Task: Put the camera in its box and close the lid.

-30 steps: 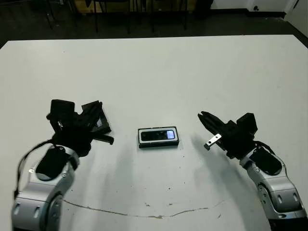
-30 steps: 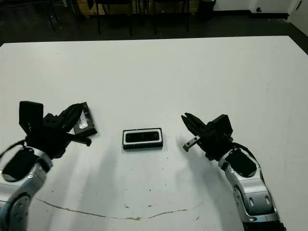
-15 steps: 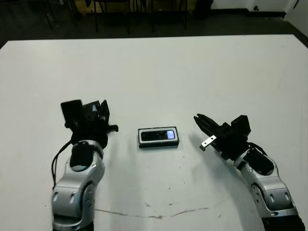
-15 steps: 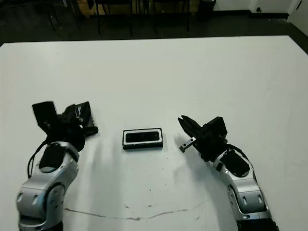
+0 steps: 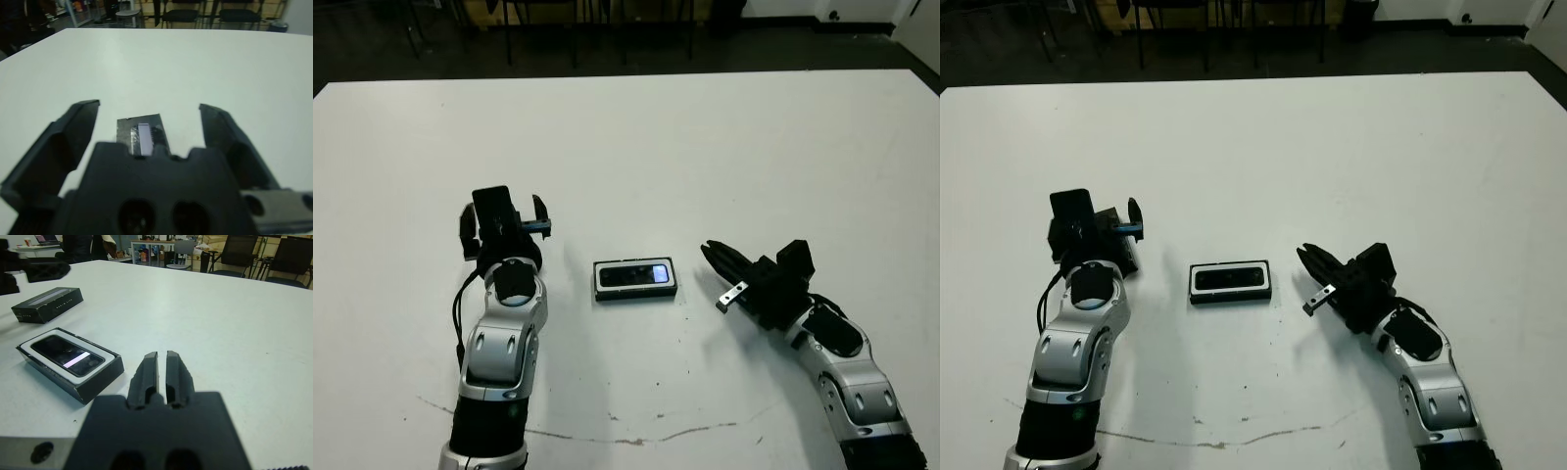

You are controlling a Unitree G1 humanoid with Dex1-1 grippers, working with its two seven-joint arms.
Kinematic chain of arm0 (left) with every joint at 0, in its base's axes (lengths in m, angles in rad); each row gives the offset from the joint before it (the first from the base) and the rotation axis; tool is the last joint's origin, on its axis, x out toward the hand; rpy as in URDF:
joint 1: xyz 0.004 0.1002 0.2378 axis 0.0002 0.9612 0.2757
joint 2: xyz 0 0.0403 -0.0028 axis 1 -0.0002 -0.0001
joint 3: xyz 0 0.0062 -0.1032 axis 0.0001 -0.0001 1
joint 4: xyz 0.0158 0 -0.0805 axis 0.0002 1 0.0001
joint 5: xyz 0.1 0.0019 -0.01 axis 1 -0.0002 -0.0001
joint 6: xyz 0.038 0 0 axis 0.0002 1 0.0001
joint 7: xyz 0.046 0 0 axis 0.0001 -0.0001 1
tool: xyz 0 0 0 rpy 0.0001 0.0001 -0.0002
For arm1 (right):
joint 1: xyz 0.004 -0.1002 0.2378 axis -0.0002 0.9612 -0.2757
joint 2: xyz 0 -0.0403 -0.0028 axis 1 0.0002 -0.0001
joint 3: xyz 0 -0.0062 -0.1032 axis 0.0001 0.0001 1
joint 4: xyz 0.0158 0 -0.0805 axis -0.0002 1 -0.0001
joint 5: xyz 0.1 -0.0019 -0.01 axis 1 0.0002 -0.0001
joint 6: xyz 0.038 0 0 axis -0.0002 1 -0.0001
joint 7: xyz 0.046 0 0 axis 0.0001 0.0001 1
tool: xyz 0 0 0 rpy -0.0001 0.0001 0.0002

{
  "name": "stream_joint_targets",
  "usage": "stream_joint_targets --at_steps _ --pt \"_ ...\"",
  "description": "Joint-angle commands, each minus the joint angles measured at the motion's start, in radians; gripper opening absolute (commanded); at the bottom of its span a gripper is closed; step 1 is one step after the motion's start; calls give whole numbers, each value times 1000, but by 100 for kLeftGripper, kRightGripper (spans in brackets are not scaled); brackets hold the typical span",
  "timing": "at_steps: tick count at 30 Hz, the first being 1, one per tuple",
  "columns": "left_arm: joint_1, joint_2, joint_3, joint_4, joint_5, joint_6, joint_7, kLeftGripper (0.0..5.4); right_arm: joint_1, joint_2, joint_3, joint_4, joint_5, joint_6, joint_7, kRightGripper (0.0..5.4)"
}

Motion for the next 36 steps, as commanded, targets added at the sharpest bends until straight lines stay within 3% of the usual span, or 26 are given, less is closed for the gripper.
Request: stream_joint_targets --at_steps 1,9,16,31,36 --pt "-24 -49 23 36 2 15 30 538 -2 6 6 18 3 -1 10 0" --pt "-38 -86 122 25 -67 29 76 538 -2 0 1 48 10 -26 37 0" --pt "4 -89 179 -43 -181 70 55 538 11 -7 10 -4 -2 23 16 0" --pt "52 -7 88 -84 -194 189 -65 538 19 1 16 -5 7 18 21 0" --pt "21 -3 100 -86 -181 298 -60 538 17 4 24 -1 7 12 23 0"
